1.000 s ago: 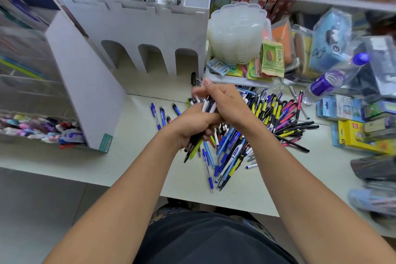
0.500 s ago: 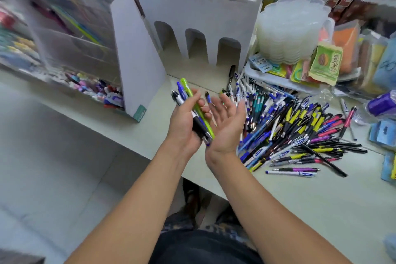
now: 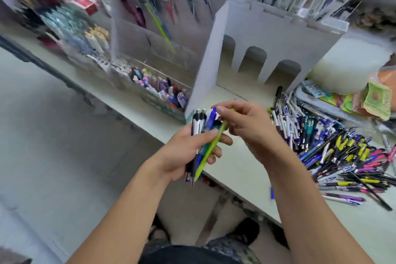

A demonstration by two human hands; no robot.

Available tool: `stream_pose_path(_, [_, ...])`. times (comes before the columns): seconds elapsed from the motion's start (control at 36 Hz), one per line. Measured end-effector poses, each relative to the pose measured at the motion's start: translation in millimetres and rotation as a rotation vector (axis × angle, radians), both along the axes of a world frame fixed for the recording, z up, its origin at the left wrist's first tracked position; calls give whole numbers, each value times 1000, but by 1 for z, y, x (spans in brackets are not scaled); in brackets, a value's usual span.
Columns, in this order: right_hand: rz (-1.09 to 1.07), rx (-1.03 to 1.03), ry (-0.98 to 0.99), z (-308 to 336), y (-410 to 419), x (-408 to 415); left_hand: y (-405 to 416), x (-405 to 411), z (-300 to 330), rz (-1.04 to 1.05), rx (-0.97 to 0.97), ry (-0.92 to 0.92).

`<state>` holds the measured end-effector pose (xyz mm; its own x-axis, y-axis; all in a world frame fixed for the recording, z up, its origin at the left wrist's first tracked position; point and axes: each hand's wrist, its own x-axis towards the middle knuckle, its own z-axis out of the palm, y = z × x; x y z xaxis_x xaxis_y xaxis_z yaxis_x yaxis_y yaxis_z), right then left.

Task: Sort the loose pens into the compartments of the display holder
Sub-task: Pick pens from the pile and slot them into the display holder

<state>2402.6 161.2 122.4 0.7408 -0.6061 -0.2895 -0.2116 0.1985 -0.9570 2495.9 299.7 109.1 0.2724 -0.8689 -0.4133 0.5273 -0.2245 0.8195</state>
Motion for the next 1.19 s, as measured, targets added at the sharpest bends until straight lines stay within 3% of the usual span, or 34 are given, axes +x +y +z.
stream_pose_path(0.36, [-198, 74, -137, 15, 105, 149, 87, 168, 13, 45, -7, 16])
stream_pose_path(0.47, [-216, 36, -114, 22, 104, 171, 78, 199, 17, 72, -61, 32])
stream_pose_path(0.69, [-202, -25, -88, 24, 75, 213, 42, 240, 29, 25, -47, -140])
stream_pose_path(0.78, [-234, 24, -98, 23, 62, 236, 33, 259, 35, 34, -4, -145])
stream_pose_path(0.94, [-264, -89, -112, 30, 42, 275, 21, 298, 40, 83, 31, -116])
stream_pose_path(1.03, [-611, -226, -273, 43, 19, 278, 14, 316, 41, 113, 1, -37])
stream_pose_path(1.08, [-745, -421, -336, 49, 4, 276, 8, 323, 43, 114, -22, 20])
stream_pose_path(1.14, [-719, -676, -252, 49, -8, 279, 0, 330, 44, 111, -36, 109])
stream_pose_path(1.19, [-608, -957, -17, 44, -16, 289, -8, 338, 41, 84, -25, 170])
